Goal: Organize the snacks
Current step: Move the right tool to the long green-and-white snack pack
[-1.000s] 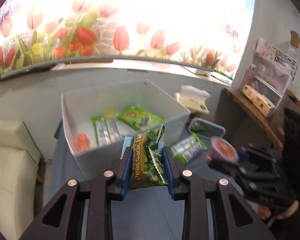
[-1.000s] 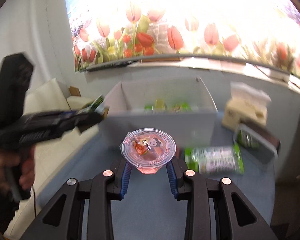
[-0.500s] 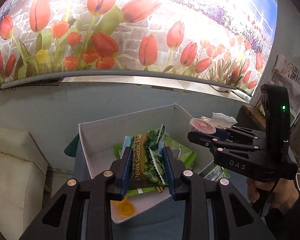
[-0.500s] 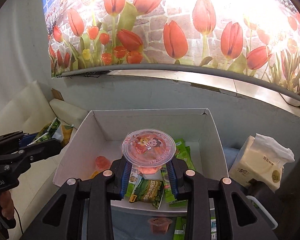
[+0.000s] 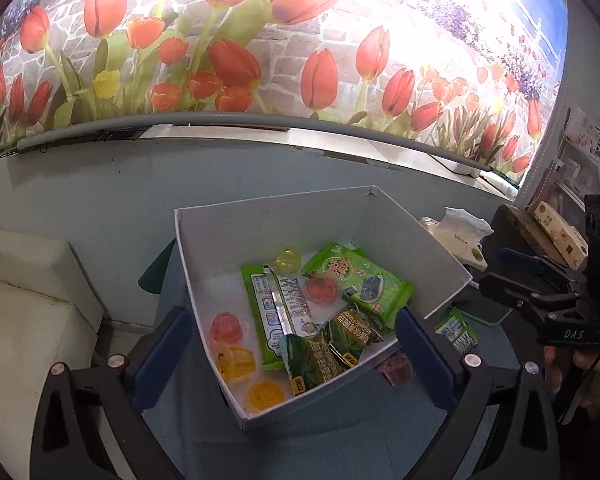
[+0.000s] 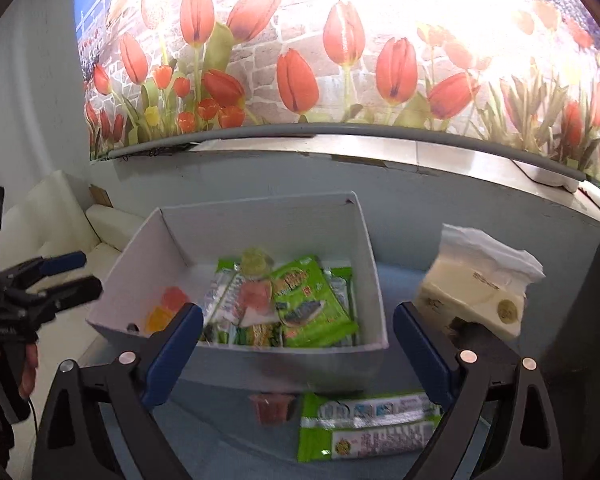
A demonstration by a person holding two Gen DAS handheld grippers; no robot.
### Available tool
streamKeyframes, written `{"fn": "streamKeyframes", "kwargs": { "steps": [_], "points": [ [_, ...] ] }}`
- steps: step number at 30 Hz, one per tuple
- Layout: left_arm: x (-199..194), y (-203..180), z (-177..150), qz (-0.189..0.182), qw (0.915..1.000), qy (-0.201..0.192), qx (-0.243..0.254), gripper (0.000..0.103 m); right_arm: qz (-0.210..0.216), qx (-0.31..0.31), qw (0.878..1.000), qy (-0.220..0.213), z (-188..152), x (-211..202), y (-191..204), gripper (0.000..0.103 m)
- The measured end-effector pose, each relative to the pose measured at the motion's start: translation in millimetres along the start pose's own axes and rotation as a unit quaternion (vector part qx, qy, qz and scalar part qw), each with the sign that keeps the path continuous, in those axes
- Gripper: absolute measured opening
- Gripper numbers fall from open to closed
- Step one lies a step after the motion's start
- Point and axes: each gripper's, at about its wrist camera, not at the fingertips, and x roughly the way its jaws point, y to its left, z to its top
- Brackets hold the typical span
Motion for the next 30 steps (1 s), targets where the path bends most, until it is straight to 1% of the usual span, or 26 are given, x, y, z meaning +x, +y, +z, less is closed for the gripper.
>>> {"fn": "streamKeyframes", "kwargs": {
  "steps": [2,5,7,9,11,14,16,19,21,23,25,27,28,30],
  "points": [
    [-9,-7,-8,-0.008,0.9999,-0.006,0.007,0.103,-0.006,0.004,1.0,0.01,-21,-6,-12,0.099],
    [-19,-19,-22,-0.031,0.9995,-0.003,0.007,0.103,-0.01,-0.02,0.999,0.044,-59,-4,-25,0.099],
    [-25,-30,-36,-0.044,0.999,0.004,0.008,0.103,-0.021,-0.028,0.997,0.067,-78,2,-33,0.098],
    [-31,-40,-51,-0.054,0.9985,0.005,0.01,0.103,-0.026,-0.011,0.996,0.088,-94,9,-45,0.099],
    [-35,-51,-67,-0.065,0.9978,0.006,0.012,0.103,-0.013,0.012,0.995,0.094,-106,15,-57,0.098],
    [-39,-63,-87,-0.079,0.9967,0.016,0.013,0.103,-0.01,0.039,0.995,0.093,-112,25,-72,0.098],
    [-42,-70,-98,-0.082,0.9963,0.02,0.016,0.103,-0.009,0.054,0.994,0.097,-111,34,-79,0.099],
    [-46,-77,-111,-0.088,0.9956,0.025,0.018,0.103,-0.021,0.053,0.994,0.098,-107,46,-87,0.099],
    [-45,-80,-115,-0.087,0.9955,0.03,0.022,0.103,-0.024,0.059,0.993,0.098,-105,54,-93,0.099],
    [-45,-79,-118,-0.085,0.9956,0.031,0.021,0.103,-0.026,0.066,0.992,0.107,-104,62,-98,0.099],
    [-45,-79,-119,-0.091,0.9951,0.036,0.016,0.103,-0.031,0.062,0.991,0.111,-102,71,-100,0.099],
    [-45,-78,-120,-0.097,0.9946,0.036,0.01,0.103,-0.026,0.06,0.991,0.12,-101,80,-102,0.099],
    [-45,-78,-120,-0.095,0.9948,0.036,0.011,0.103,-0.024,0.063,0.99,0.125,-102,84,-102,0.099],
    [-47,-78,-121,-0.087,0.9955,0.033,0.015,0.103,-0.014,0.075,0.99,0.12,-103,83,-103,0.099]
  ]
}}
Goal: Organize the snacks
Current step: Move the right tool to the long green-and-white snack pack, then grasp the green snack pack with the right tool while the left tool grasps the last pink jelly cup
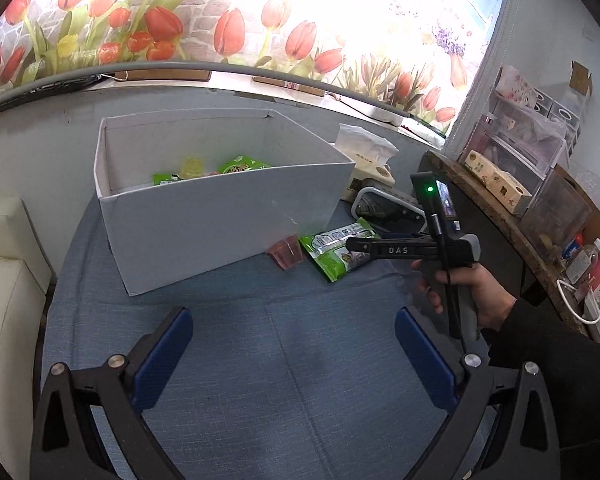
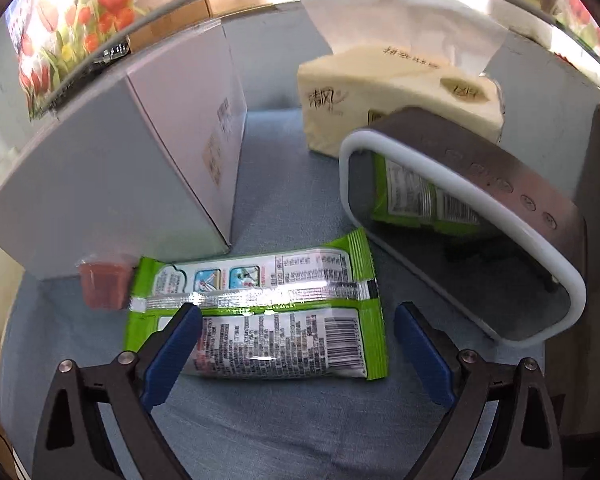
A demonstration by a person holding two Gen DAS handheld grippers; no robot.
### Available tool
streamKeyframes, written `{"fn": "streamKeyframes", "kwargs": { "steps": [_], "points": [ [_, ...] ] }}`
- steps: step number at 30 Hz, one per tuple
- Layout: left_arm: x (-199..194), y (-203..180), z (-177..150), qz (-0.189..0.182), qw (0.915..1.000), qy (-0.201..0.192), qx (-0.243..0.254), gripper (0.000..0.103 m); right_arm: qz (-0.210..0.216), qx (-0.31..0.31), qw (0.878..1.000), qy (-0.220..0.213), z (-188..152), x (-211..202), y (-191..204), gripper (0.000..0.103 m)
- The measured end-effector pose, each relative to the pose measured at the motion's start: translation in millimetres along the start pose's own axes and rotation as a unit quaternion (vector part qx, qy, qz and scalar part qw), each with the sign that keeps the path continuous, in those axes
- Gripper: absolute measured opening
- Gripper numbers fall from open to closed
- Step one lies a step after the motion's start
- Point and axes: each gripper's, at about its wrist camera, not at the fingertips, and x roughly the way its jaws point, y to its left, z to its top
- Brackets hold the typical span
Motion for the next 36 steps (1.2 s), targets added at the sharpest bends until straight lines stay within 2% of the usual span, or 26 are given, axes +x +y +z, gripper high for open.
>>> {"fn": "streamKeyframes", "kwargs": {
  "steps": [4,8,18,21,25,27,32,36],
  "points": [
    [3,0,-2,0.0,1.0,0.006,-0.002,0.103,0.045,-0.003,0.999,0.002,-11,-9,9,0.099],
    [5,-2,-6,-0.005,0.9999,0.006,-0.008,0.103,0.058,-0.046,0.997,0.006,-35,-20,31,0.099],
    [5,-15,-17,-0.01,0.9999,0.01,-0.001,0.103,0.095,-0.108,0.99,0.006,-94,-46,83,0.099],
    [2,-17,-20,-0.013,0.9999,0.009,-0.003,0.103,0.107,-0.117,0.987,0.01,-103,-52,92,0.099],
    [-4,-18,-22,-0.008,0.9999,0.006,0.0,0.103,0.107,-0.137,0.985,0.005,-110,-60,108,0.099],
    [-5,-16,-23,-0.008,0.9999,0.007,-0.005,0.103,0.09,-0.147,0.985,-0.007,-111,-64,109,0.099],
    [-9,-12,-24,-0.005,0.9999,0.004,-0.008,0.103,0.057,-0.143,0.988,-0.011,-92,-61,79,0.099],
    [-11,-8,-26,0.001,1.0,0.004,-0.009,0.103,0.065,-0.146,0.987,-0.001,-69,-48,77,0.099]
  ]
}}
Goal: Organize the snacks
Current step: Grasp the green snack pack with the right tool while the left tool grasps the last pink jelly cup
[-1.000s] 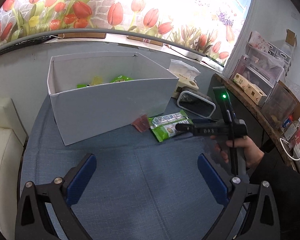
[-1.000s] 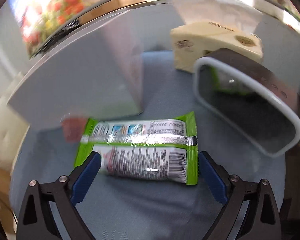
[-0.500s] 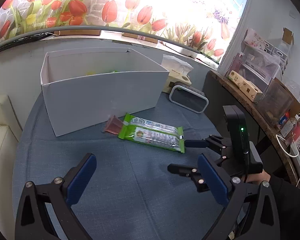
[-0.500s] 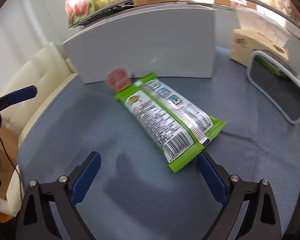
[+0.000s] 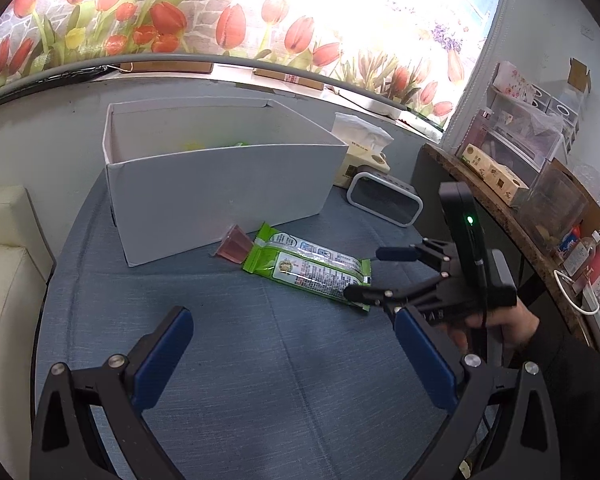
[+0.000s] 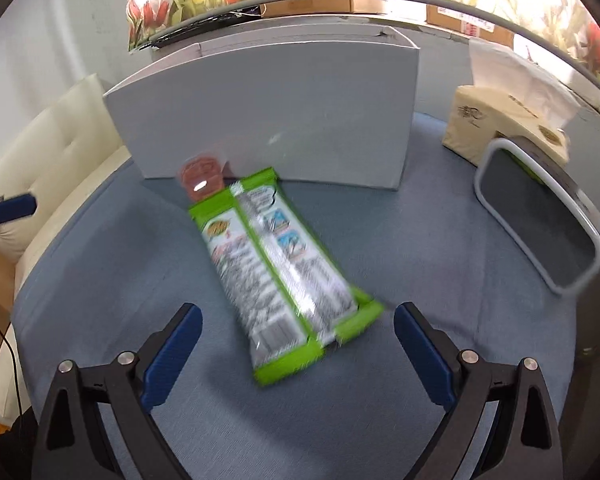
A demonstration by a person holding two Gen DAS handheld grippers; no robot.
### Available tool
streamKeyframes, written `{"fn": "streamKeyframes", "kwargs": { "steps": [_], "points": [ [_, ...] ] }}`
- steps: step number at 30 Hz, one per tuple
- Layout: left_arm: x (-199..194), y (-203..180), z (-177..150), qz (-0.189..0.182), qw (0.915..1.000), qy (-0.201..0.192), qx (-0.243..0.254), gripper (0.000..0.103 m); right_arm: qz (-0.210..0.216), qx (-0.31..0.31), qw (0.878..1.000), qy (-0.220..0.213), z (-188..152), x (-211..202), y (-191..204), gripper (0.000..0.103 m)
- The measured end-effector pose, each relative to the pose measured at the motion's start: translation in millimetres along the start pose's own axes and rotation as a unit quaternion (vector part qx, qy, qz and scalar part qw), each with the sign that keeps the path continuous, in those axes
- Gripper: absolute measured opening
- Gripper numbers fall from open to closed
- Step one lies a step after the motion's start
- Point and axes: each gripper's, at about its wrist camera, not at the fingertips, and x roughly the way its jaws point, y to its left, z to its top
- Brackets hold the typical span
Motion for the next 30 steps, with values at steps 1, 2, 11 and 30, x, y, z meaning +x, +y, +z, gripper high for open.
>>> {"fn": "streamKeyframes", "kwargs": {
  "steps": [1,2,11,30],
  "points": [
    [0,2,0,0.001,1.0,0.001,-0.001,0.103,0.004,-0.005,1.0,0.003,5,4,-1,0.099],
    [0,4,0,0.002,1.0,0.003,-0.001,0.103,0.009,-0.012,1.0,0.004,10,8,0,0.099],
    [1,21,-2,0.018,0.9997,0.008,-0.017,0.103,0.007,-0.077,0.996,0.039,30,46,21,0.099],
    [34,19,1,0.043,0.9985,0.031,-0.011,0.103,-0.052,0.019,0.998,-0.022,-33,-26,28,0.07]
  ]
}}
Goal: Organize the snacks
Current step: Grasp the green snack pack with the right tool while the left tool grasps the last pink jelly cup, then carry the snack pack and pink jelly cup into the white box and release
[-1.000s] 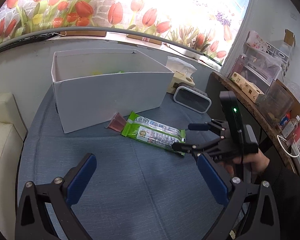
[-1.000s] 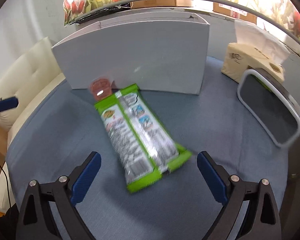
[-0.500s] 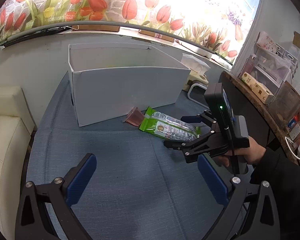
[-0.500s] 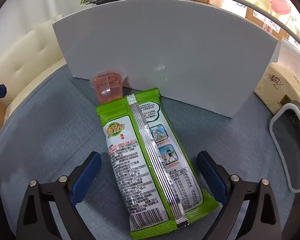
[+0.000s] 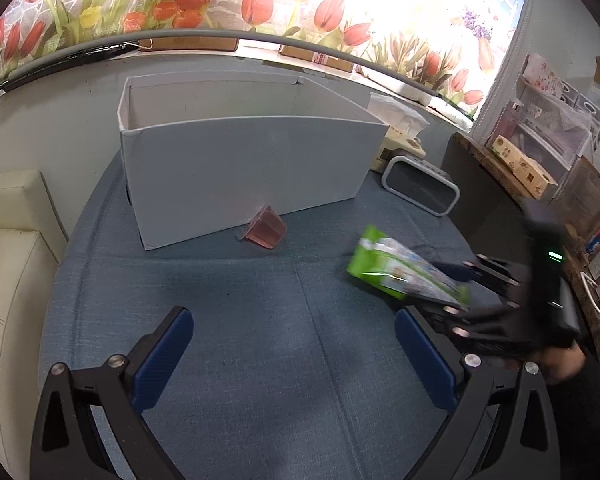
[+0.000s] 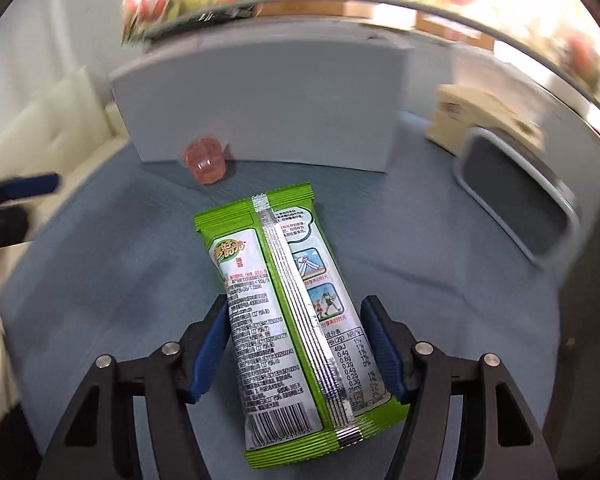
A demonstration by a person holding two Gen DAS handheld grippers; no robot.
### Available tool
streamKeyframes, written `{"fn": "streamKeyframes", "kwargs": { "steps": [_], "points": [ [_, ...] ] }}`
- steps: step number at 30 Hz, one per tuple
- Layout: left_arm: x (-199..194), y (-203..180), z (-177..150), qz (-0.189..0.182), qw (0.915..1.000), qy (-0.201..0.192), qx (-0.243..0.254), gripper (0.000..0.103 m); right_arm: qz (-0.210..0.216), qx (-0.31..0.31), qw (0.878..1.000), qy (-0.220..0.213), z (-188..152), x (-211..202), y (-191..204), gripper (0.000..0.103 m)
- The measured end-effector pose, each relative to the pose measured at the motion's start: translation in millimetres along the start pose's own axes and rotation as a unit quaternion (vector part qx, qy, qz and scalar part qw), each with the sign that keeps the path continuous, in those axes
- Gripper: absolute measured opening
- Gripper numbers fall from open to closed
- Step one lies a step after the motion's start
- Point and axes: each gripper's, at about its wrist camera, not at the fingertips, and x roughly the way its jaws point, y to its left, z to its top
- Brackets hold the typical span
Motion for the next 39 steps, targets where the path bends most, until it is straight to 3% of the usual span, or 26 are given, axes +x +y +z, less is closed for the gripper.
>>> {"fn": "streamKeyframes", "kwargs": {
  "steps": [4,8,11,16,18,20,21,22,29,39],
  "points": [
    [31,-6,11,0.015,0.9998,0.009,0.009,0.103,-0.011,0.02,1.0,-0.018,-21,-36,5,0.07],
    [69,-6,26,0.053,0.9984,0.01,-0.017,0.103,-0.007,0.043,0.999,-0.028,-44,-64,14,0.07],
    [95,-5,36,0.109,0.9935,0.009,-0.034,0.102,0.0,0.046,0.998,-0.031,-59,-72,19,0.07],
    [130,-7,44,0.141,0.9881,0.027,-0.054,0.095,-0.007,0.039,0.999,-0.018,-69,-69,25,0.07],
    [135,-11,45,0.166,0.9847,0.023,-0.045,0.087,-0.002,0.048,0.999,-0.02,-76,-74,25,0.07],
    [137,-15,48,0.184,0.982,0.021,-0.037,0.063,0.0,0.054,0.998,-0.022,-79,-77,26,0.07],
    [136,-15,49,0.19,0.9808,0.022,-0.038,0.057,0.003,0.056,0.998,-0.024,-81,-79,26,0.07],
    [135,-14,49,0.186,0.9815,0.022,-0.039,0.05,0.001,0.056,0.998,-0.025,-83,-80,27,0.07],
    [117,-10,37,0.141,0.9887,0.021,-0.046,0.05,0.012,0.071,0.997,-0.031,-87,-81,24,0.07],
    [35,-31,18,0.075,0.9969,-0.021,-0.011,0.05,0.016,0.068,0.997,-0.041,-82,-85,34,0.07]
  ]
}}
